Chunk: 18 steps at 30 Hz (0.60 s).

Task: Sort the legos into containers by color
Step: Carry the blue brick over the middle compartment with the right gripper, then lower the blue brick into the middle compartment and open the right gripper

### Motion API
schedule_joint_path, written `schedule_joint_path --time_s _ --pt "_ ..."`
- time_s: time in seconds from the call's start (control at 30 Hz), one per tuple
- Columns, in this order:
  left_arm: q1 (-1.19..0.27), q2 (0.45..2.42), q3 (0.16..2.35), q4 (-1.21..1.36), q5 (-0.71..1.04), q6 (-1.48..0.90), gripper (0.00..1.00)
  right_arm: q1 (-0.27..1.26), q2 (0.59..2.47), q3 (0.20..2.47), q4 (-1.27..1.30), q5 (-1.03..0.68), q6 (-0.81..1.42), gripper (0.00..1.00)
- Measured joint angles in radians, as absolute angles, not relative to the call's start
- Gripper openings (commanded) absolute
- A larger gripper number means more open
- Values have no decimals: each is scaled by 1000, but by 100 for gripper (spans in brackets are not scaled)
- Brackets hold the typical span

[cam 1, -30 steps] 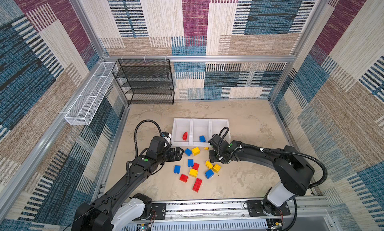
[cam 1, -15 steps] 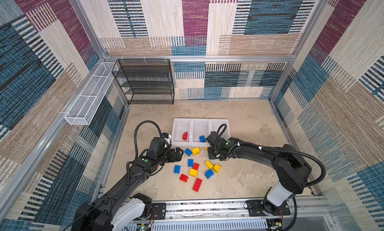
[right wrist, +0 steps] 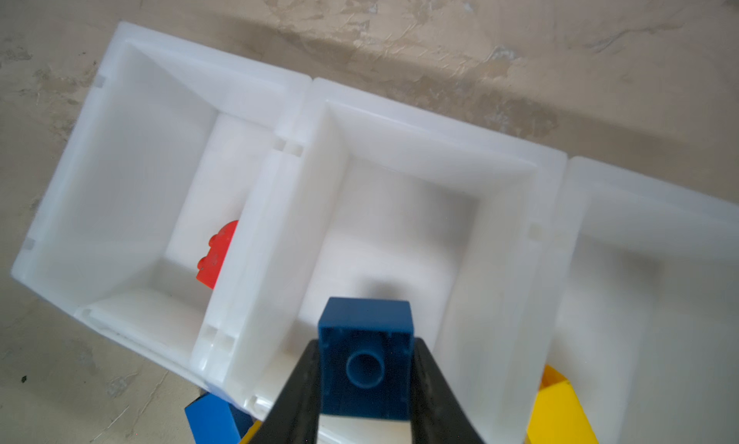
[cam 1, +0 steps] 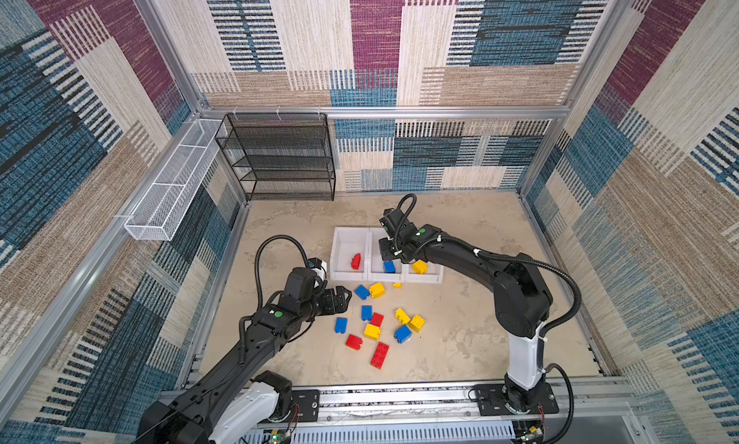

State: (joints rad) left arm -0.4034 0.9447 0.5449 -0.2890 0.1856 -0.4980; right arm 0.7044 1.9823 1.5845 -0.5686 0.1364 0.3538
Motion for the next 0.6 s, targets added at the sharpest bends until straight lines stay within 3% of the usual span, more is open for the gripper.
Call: schedule_joint_path --time_s 0.33,0.6 --pt "-409 934 525 -306 186 -527 89 688 1994 1584 -572 112 332 53" --pt "-430 944 522 -315 184 -531 86 683 1953 1578 -572 103 325 58"
